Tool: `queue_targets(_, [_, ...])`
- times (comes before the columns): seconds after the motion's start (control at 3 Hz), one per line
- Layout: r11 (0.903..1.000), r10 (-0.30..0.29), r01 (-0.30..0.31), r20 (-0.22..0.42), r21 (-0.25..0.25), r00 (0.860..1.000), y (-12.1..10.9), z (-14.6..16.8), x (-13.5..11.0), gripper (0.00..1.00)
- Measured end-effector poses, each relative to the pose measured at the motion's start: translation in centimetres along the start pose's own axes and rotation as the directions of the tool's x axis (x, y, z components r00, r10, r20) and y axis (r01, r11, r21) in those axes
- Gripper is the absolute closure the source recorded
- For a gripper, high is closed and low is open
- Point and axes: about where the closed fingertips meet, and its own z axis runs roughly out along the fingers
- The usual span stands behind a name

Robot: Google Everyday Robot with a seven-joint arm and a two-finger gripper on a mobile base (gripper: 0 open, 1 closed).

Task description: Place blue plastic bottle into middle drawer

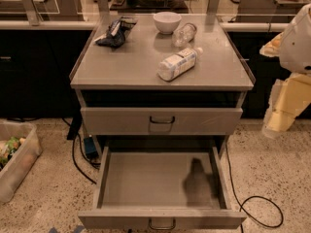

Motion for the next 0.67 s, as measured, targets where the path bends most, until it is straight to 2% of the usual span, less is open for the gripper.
queue_targets(0.33, [1.0, 0.0, 0.0, 0.0, 0.0, 1.0, 0.0, 0.0, 0.0, 0.0])
queue_targets(0.67, [0.9979, -0.055, 0.055, 0.006, 0.033, 0.998, -3.3, 0.4, -2.4, 0.0])
